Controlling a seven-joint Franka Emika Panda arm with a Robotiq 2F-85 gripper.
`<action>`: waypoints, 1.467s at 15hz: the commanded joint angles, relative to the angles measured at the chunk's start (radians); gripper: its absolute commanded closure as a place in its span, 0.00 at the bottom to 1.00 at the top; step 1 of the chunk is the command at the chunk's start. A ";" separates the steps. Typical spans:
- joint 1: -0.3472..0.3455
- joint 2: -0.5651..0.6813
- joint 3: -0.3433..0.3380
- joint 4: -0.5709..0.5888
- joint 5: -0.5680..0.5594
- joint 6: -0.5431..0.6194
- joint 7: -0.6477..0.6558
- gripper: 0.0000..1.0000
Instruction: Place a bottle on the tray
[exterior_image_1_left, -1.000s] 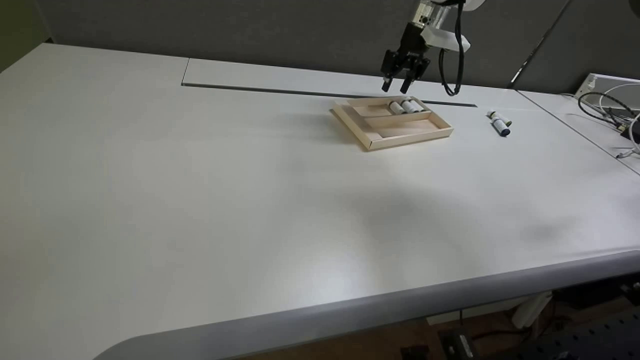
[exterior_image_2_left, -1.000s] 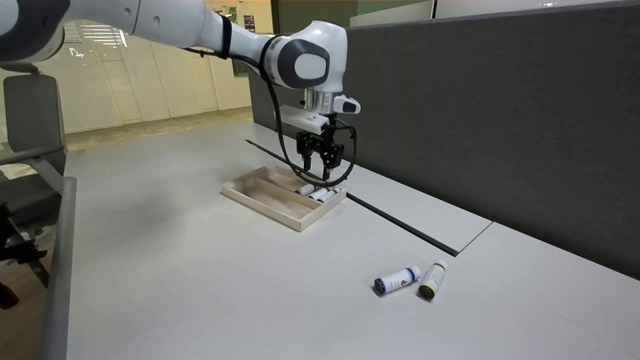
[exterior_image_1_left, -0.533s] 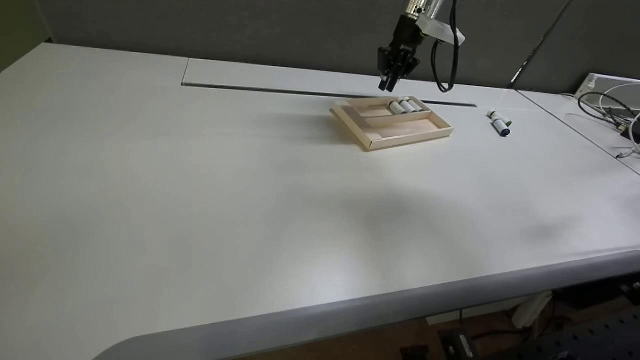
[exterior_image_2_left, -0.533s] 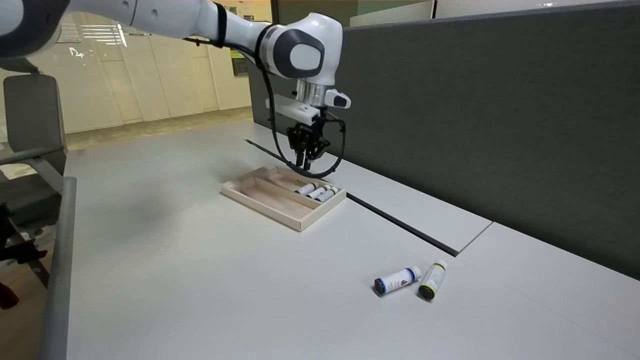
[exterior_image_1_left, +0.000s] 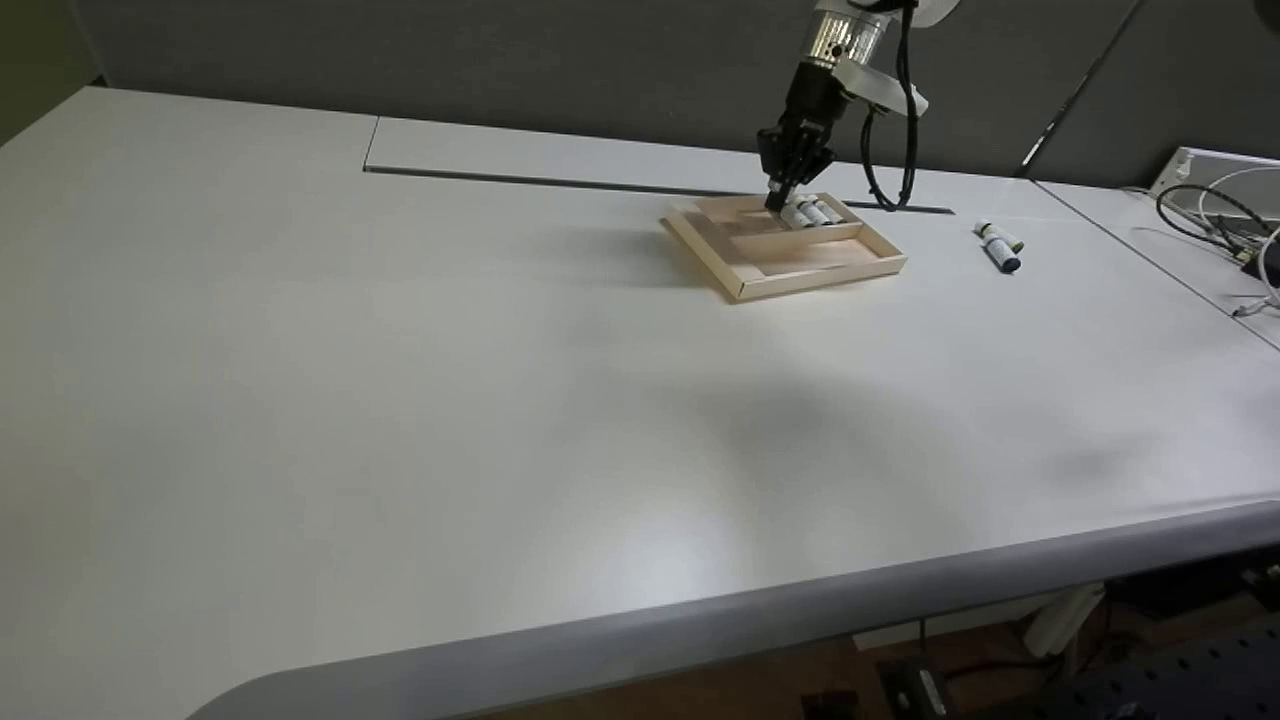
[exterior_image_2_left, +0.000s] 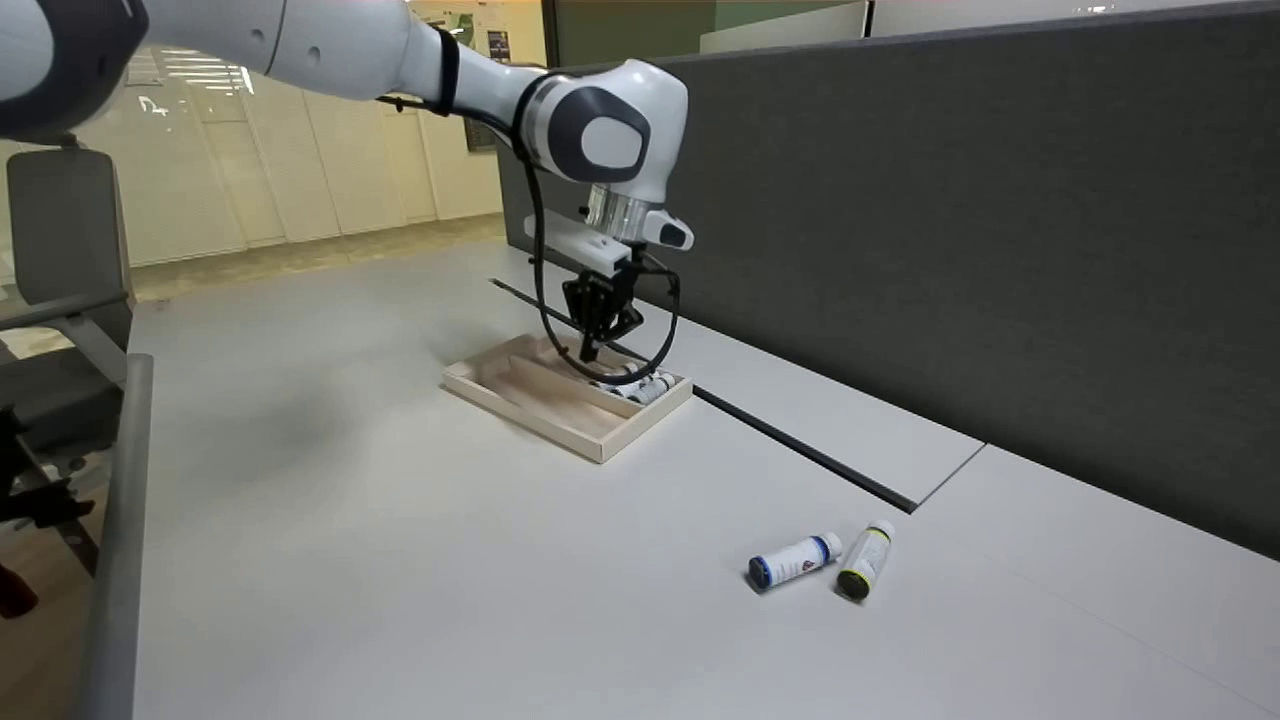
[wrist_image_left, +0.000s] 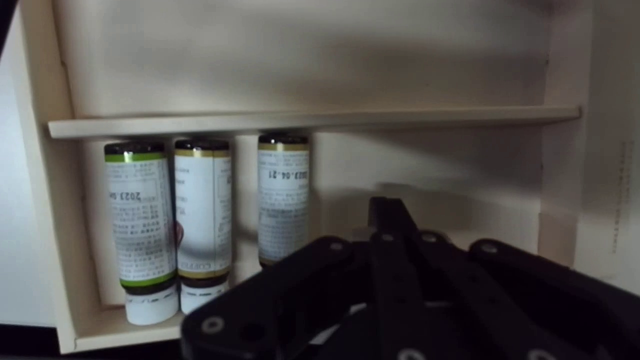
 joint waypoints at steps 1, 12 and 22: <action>-0.014 0.037 -0.007 0.026 -0.001 0.016 0.016 1.00; -0.051 0.017 -0.026 0.032 -0.009 0.019 0.018 1.00; -0.075 -0.040 -0.028 0.048 0.000 -0.019 -0.007 1.00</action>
